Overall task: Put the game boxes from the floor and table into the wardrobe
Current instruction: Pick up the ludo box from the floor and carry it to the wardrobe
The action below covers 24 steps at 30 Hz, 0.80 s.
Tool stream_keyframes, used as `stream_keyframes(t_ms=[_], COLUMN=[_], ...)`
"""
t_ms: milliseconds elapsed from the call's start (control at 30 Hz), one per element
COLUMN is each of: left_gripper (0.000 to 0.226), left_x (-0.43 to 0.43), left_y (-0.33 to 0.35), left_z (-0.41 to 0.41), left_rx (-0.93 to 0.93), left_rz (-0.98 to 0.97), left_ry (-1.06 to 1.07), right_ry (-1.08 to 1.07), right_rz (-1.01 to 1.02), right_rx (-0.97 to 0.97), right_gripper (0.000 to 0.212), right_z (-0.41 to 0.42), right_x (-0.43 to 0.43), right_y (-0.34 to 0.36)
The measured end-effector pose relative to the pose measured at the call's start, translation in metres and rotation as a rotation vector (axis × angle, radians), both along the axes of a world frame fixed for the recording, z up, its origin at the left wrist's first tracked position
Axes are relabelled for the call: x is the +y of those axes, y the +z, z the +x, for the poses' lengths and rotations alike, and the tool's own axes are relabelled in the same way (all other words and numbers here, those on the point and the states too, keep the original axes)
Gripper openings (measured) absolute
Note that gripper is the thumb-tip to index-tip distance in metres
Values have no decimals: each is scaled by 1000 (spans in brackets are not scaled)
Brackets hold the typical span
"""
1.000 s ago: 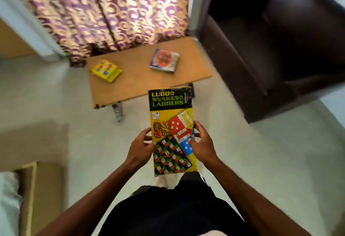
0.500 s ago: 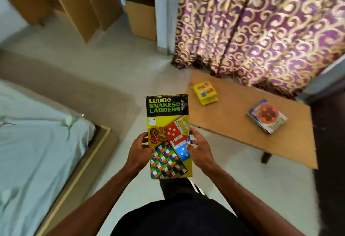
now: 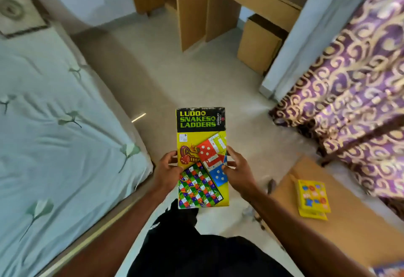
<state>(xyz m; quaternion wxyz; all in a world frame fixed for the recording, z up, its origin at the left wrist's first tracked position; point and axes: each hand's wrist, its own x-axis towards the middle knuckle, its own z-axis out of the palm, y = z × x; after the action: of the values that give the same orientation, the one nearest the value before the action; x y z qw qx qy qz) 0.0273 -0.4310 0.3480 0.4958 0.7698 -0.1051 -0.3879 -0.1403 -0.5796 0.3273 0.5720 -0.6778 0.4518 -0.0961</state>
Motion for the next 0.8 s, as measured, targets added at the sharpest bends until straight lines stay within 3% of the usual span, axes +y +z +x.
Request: stream_keyframes(t_ms=[333, 800], left_gripper=[39, 52], left_x=[-131, -278], left_y=[-5, 11], left_z=[235, 578], left_rx=[-7, -182], left_rz=[-17, 45], left_ry=[156, 248], right_ry=[147, 175], right_rz=[12, -43], right_rx=[-29, -43], right_gripper=[58, 57], right_z=[256, 623], right_x=[-157, -319], right_y=[5, 19])
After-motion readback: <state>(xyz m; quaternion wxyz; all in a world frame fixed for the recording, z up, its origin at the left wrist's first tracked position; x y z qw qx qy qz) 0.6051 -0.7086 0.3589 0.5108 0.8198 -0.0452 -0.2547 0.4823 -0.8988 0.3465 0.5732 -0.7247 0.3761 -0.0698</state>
